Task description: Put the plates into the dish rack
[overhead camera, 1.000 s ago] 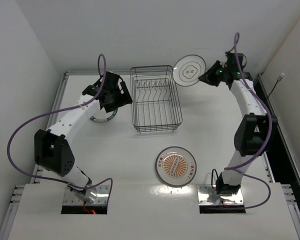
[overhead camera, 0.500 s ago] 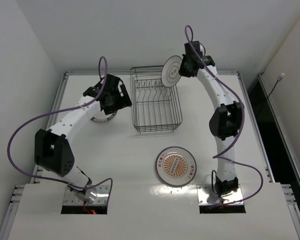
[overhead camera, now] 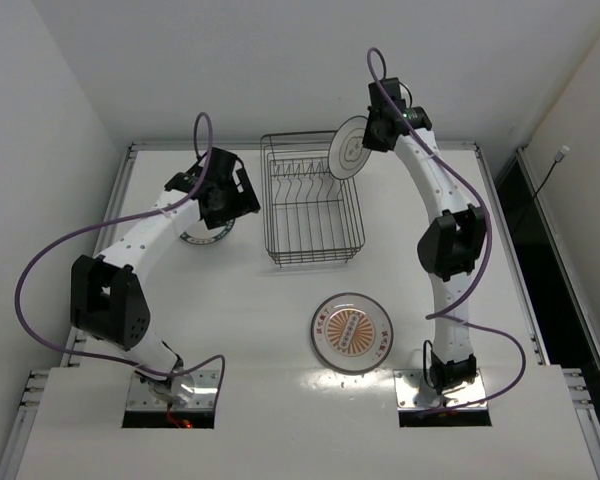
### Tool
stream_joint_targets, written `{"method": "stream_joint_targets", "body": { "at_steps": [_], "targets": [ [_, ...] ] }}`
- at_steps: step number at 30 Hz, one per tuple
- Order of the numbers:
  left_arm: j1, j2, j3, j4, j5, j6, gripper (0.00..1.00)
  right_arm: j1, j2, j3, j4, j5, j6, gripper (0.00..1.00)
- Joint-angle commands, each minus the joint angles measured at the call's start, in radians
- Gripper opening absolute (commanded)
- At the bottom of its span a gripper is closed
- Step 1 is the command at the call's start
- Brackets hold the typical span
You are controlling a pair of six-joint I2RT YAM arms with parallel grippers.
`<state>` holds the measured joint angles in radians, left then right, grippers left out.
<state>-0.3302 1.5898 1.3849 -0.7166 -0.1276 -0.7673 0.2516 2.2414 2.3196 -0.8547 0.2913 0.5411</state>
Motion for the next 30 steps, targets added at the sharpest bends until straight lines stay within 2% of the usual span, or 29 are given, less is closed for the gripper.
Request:
{"method": "stream_joint_targets", "body": {
  "at_steps": [1, 7, 12, 30],
  "targets": [
    [0.008, 0.001, 0.022, 0.02, -0.01, 0.01, 0.78, -0.009, -0.046, 0.063, 0.032, 0.027, -0.036, 0.0],
    [0.008, 0.022, 0.06, 0.011, 0.002, 0.01, 0.78, 0.009, -0.046, 0.05, 0.032, 0.016, -0.036, 0.0],
    [0.008, 0.032, 0.06, 0.002, 0.002, 0.019, 0.78, 0.009, -0.046, 0.041, 0.02, 0.054, -0.069, 0.0],
    [0.008, -0.007, 0.04, -0.007, -0.018, 0.019, 0.78, 0.0, -0.097, 0.083, 0.029, 0.023, -0.069, 0.0]
  ]
}}
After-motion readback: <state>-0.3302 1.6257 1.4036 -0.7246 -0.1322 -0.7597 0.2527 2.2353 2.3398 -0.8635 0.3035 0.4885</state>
